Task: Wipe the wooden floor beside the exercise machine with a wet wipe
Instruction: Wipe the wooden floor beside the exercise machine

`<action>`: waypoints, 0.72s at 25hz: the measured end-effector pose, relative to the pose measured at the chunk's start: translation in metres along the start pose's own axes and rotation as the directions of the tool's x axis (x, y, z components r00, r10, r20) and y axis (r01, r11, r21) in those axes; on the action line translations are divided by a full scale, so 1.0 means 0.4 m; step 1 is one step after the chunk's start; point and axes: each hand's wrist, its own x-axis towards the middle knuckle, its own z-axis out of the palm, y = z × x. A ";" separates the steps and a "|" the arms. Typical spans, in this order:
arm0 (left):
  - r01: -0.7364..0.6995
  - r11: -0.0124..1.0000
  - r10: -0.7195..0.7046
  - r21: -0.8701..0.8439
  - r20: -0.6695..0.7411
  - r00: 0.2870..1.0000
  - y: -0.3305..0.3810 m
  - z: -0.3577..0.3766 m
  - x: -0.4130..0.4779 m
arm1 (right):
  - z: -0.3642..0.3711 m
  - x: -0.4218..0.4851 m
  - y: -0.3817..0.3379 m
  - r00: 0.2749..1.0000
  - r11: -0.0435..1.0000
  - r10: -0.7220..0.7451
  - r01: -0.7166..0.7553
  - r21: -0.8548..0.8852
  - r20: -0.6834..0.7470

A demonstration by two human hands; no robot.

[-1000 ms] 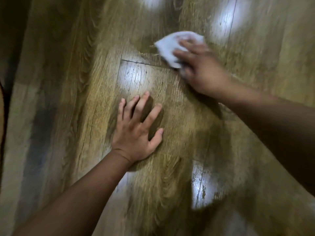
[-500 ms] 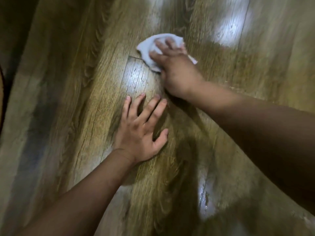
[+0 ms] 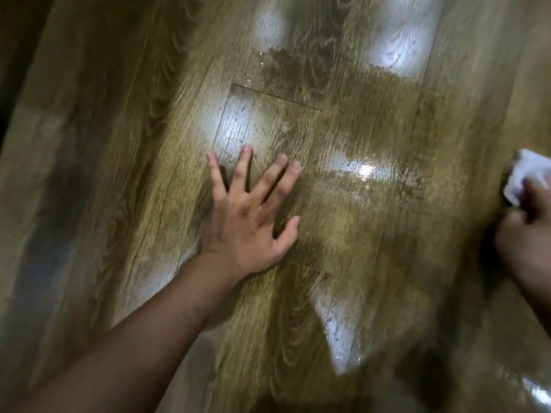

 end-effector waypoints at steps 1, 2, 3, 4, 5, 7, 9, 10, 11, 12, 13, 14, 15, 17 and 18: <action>-0.001 1.000 0.001 0.000 0.006 1.000 0.000 0.000 -0.003 | 0.001 -0.003 -0.091 1.000 0.995 -0.013 0.012 0.101 0.003; -0.003 1.000 0.003 0.003 0.012 1.000 0.002 -0.002 -0.004 | -0.005 -0.014 -0.202 0.993 0.984 -0.118 0.114 0.134 0.016; -0.006 1.000 0.006 0.006 0.014 1.000 0.004 -0.003 -0.003 | -0.005 -0.032 -0.316 0.967 0.956 -0.250 0.240 0.169 0.041; -0.008 1.000 0.008 0.012 0.014 1.000 0.007 -0.003 -0.002 | 0.005 -0.051 -0.424 0.925 0.905 -0.376 0.354 0.235 0.055; -0.006 1.000 0.005 0.016 0.013 1.000 0.008 -0.002 -0.002 | 0.016 -0.075 -0.529 0.854 0.830 -0.516 0.479 0.286 0.069; -0.002 1.000 0.002 0.017 0.013 1.000 0.010 -0.002 -0.003 | 0.037 -0.096 -0.660 0.653 0.644 -0.750 0.686 0.338 0.102; -0.015 1.000 0.015 0.012 0.000 1.000 0.007 -0.001 0.000 | 0.044 -0.055 -0.639 0.565 0.554 -0.822 0.763 0.332 0.073; -0.018 1.000 0.018 0.008 -0.012 1.000 0.005 0.001 -0.001 | 0.040 -0.032 -0.580 0.608 0.593 -0.792 0.740 0.317 0.062; -0.017 1.000 0.017 0.003 -0.024 1.000 0.002 0.004 -0.002 | 0.027 -0.011 -0.498 0.692 0.681 -0.718 0.677 0.280 0.072; -0.015 1.000 0.015 0.002 -0.033 0.999 0.001 0.007 -0.001 | 0.003 0.008 -0.404 0.793 0.783 -0.604 0.574 0.240 0.073; -0.013 1.000 0.013 0.002 -0.035 0.999 0.000 0.008 0.000 | -0.021 0.027 -0.304 0.874 0.862 -0.484 0.464 0.204 0.055; -0.010 1.000 0.010 -0.001 -0.031 0.999 0.000 0.007 0.002 | -0.050 0.041 -0.218 0.935 0.929 -0.352 0.341 0.146 0.054; -0.007 1.000 0.007 -0.008 -0.024 1.000 0.000 0.006 0.002 | -0.077 0.052 -0.156 0.976 0.976 -0.206 0.200 0.086 0.073; -0.004 1.000 0.004 -0.024 -0.009 1.000 0.001 0.004 0.002 | -0.102 0.072 -0.127 0.995 0.997 0.067 -0.069 0.026 0.077; -0.004 1.000 0.004 -0.022 -0.004 1.000 0.002 0.005 0.000 | -0.101 0.074 -0.157 0.991 0.992 0.117 -0.120 0.044 0.060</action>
